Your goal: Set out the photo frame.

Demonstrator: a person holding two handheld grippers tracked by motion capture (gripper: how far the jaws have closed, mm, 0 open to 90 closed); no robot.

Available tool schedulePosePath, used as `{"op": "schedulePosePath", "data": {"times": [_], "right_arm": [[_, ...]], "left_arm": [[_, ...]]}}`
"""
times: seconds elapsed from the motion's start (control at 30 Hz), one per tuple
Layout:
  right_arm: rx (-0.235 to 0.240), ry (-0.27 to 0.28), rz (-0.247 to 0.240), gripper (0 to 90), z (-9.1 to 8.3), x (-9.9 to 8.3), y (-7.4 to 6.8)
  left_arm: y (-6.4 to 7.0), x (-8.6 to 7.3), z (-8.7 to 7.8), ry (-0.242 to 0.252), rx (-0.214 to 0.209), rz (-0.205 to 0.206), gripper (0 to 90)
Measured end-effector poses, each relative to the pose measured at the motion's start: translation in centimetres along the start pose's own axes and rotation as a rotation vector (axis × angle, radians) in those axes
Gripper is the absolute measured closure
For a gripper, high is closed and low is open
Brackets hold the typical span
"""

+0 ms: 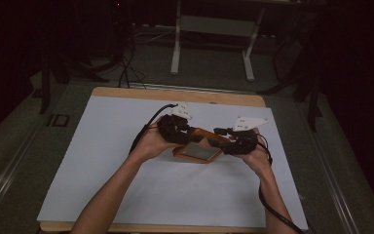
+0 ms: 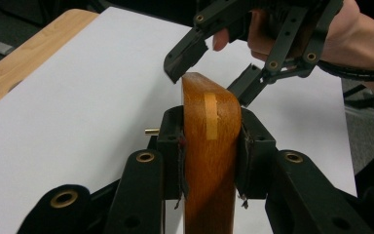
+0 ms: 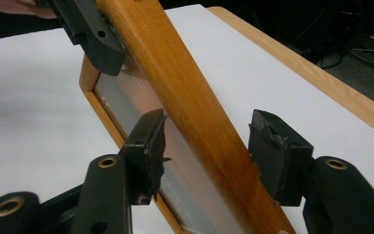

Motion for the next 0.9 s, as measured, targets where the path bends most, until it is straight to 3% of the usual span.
{"op": "schedulePosePath", "data": {"times": [0.47, 0.77, 0.9], "right_arm": [[0.065, -0.009, -0.048, 47.9, 0.3, 0.4, -0.3], [0.080, -0.028, -0.092, 63.1, -0.7, 0.0, -0.6], [0.067, -0.046, -0.122, 64.8, -0.8, 0.0, -1.0]], "left_arm": [[0.7, 1.0, 0.7, 0.042, -0.012, 0.048, 68.9], [0.4, 1.0, 0.9, 0.058, -0.040, 0.027, 60.6], [0.5, 1.0, 1.0, 0.069, -0.045, 0.010, 57.7]]}}
Point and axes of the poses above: each handheld gripper's, and its own axes: z roughly forward along the jaws, x roughly out of its top, y roughly to its right, the point moved 2 cm from there along z, roughly forward along the jaws, and after that the axes turned 12 degrees about x, right-handed, at the moved point
